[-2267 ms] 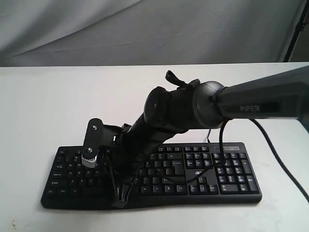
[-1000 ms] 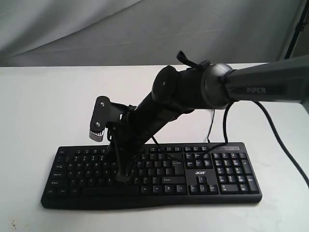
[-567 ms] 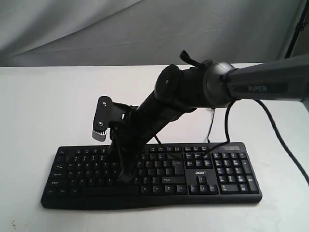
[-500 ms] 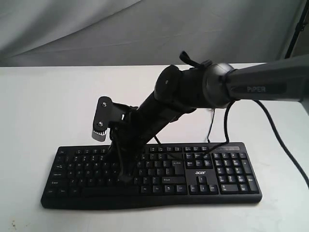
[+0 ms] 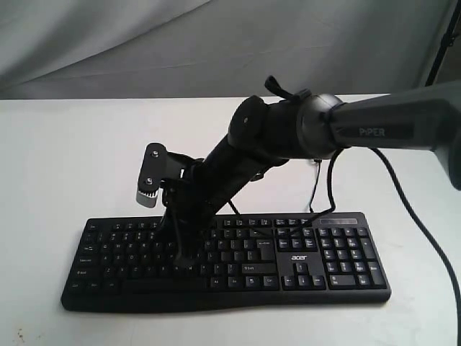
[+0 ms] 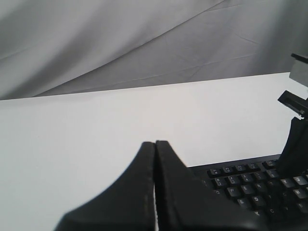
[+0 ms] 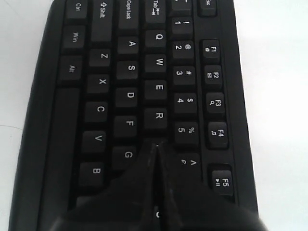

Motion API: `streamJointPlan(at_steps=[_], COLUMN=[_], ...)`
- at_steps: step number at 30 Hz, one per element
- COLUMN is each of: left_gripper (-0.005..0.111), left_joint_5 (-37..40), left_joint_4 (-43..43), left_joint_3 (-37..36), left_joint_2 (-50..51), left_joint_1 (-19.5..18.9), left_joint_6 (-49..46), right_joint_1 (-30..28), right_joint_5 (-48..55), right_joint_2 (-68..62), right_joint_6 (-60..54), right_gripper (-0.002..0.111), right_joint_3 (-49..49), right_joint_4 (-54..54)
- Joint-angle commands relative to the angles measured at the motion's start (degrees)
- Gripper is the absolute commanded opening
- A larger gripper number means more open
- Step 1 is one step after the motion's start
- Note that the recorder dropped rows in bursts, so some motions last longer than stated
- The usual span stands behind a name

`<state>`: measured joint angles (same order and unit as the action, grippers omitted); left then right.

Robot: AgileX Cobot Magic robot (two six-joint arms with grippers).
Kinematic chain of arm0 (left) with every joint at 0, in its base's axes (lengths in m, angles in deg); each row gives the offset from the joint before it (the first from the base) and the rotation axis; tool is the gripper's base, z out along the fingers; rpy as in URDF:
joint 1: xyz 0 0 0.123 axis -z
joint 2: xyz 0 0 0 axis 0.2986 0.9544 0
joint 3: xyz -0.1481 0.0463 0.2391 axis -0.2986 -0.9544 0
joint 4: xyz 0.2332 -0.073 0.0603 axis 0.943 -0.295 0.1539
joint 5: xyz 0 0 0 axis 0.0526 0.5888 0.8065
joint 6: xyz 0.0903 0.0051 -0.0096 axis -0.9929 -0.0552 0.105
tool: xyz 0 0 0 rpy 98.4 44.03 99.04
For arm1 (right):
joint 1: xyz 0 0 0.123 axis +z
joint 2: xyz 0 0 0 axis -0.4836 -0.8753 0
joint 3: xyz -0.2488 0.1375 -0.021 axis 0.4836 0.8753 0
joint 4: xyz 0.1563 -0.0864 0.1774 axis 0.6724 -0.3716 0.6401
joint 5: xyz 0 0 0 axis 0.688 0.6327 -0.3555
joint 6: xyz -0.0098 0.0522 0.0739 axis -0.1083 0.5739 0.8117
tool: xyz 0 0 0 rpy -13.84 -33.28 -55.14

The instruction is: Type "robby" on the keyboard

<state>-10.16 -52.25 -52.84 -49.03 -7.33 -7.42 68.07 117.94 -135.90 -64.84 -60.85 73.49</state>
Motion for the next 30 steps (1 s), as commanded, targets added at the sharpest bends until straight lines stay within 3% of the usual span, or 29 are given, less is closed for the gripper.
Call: streamJointPlan(at_steps=[1,30], left_gripper=[0.0,0.0], left_joint_5=[-0.3,-0.3], left_joint_4=[0.3,0.3], left_joint_3=[-0.2,-0.2], left_joint_2=[-0.2,-0.2], left_joint_1=[0.3,0.3], left_joint_6=[0.2,0.2], right_joint_1=[-0.4,-0.6], right_joint_5=[-0.3,-0.3], right_joint_2=[-0.9,-1.8], right_joint_6=[0.3,0.5], right_gripper=[0.0,0.0], right_joint_3=[-0.2,-0.2], right_joint_4=[-0.3,-0.3])
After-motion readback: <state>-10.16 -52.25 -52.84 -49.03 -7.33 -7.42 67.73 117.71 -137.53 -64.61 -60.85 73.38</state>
